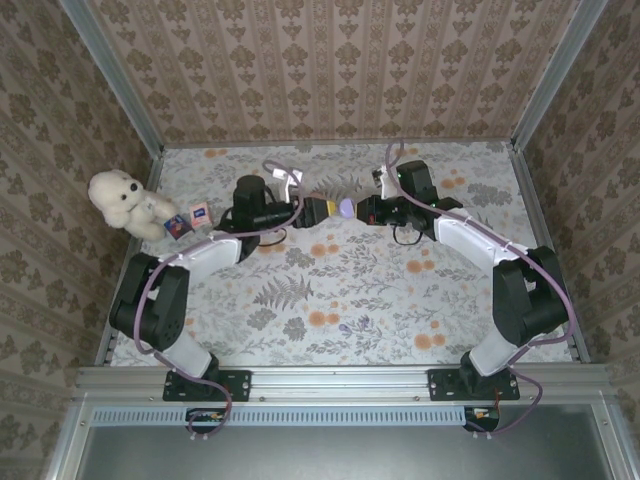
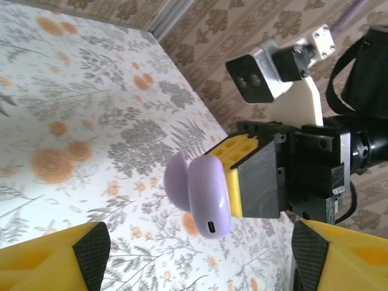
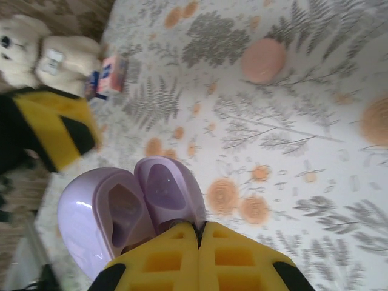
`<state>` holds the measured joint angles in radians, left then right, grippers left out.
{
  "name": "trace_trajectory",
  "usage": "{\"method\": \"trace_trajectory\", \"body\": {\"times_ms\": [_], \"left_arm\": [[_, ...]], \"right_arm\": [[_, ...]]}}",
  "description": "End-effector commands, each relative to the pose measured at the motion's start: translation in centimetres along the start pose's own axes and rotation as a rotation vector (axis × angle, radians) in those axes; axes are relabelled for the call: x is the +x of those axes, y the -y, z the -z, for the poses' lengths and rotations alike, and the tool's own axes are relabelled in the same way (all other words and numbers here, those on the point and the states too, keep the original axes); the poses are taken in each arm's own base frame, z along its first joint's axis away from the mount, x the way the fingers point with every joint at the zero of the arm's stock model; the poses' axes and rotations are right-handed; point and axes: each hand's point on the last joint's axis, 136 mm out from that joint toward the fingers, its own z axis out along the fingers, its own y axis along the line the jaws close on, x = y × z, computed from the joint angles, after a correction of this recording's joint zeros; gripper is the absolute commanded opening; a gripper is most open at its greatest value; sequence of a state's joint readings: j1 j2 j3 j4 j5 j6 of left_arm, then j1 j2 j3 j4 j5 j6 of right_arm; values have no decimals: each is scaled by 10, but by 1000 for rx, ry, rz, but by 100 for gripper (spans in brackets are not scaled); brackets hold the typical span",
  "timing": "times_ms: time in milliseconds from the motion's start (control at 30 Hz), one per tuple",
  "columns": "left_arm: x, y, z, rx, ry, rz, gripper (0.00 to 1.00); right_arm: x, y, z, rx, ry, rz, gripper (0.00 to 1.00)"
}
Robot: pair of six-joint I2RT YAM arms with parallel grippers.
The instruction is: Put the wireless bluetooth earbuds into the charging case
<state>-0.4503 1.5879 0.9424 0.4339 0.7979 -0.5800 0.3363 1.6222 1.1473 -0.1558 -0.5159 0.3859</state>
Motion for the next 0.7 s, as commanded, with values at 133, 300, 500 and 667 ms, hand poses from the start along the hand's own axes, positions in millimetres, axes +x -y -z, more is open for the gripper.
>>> {"method": "trace_trajectory", "body": {"times_ms": [133,300,500,667], "left_arm": [[16,6,13,-38,-265,-154,84],[23,7,11,-5,-354,-154,84],[25,5,9,12,-422,-147,84],[25,-1,5,21,-453,-135,82]], "right_arm": [[-13,14,10,201,-11,271,0],[-21,7,5,190,-2,365,0],[-23,1,-2,146,12,402,0],[-19,-1,-12,112,5,403,0]]}}
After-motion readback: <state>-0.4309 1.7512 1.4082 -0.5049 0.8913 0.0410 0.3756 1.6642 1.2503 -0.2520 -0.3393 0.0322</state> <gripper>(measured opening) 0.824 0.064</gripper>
